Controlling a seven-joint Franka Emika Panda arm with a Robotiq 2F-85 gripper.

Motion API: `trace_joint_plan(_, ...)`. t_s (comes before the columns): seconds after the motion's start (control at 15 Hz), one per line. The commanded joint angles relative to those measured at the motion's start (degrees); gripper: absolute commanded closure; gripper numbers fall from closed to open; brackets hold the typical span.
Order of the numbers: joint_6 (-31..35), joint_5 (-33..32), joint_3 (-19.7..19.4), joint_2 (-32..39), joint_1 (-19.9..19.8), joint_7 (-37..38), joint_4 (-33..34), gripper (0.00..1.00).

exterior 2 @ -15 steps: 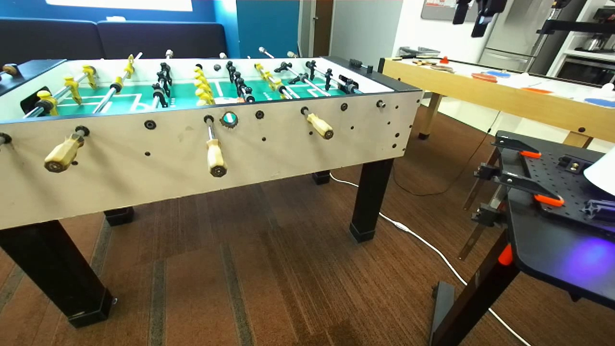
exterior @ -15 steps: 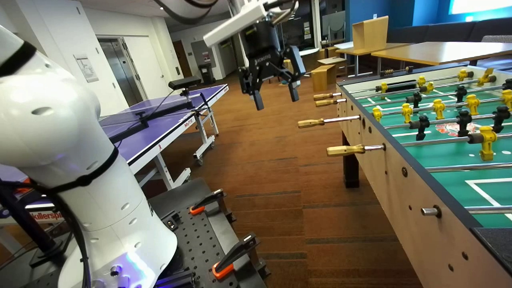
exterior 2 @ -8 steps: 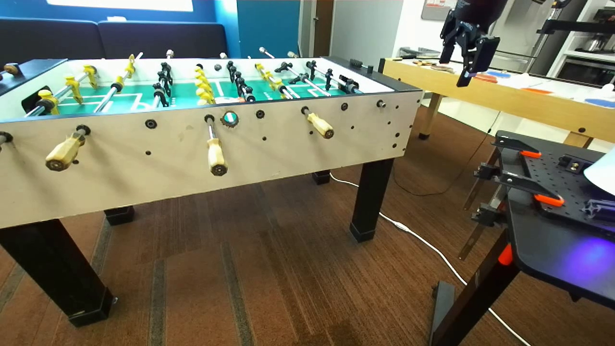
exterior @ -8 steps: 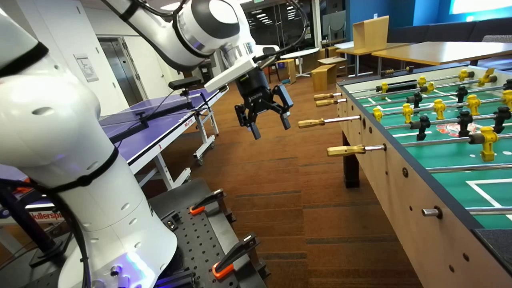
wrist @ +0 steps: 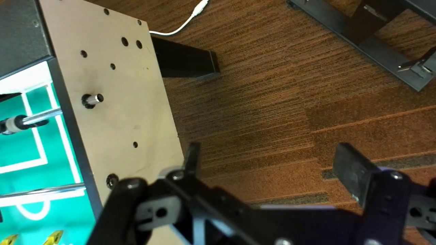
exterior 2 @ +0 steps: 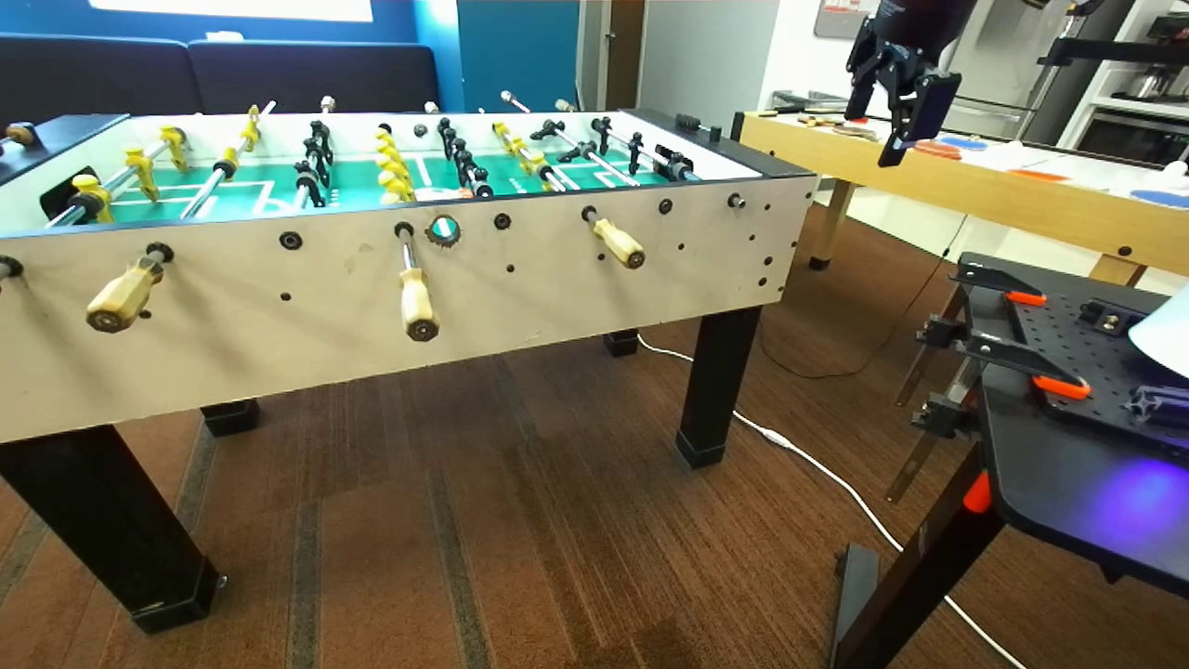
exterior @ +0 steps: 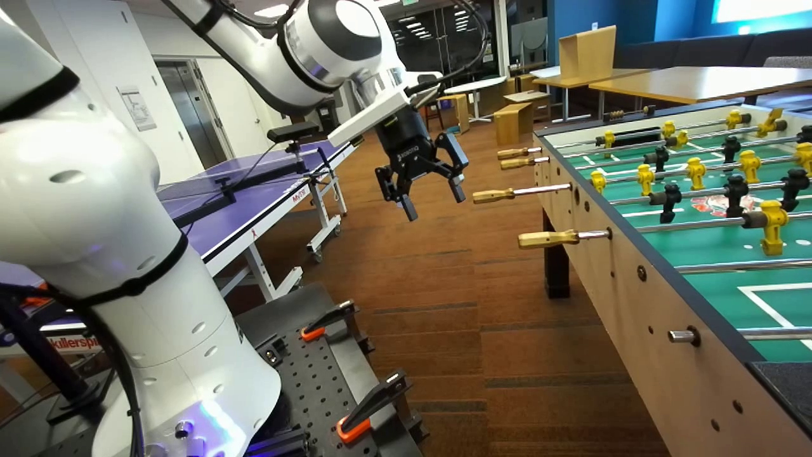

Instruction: Rotate the last yellow rod

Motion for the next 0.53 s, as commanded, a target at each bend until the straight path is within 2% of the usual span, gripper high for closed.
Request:
trace_joint_plan(0.0, -1.3, -11.2, 4.0, 8.7, -1.5, 9.4, 7.0, 0.00)
trace_joint_plan(0.2, -3.1, -26.0, 5.4, 18.6, -0.3, 23.1, 14.2, 0.00)
trace_joint_plan(0.47, -7.3, -41.5, 3.5, 32.0, 5.4, 42.0, 23.3, 0.00)
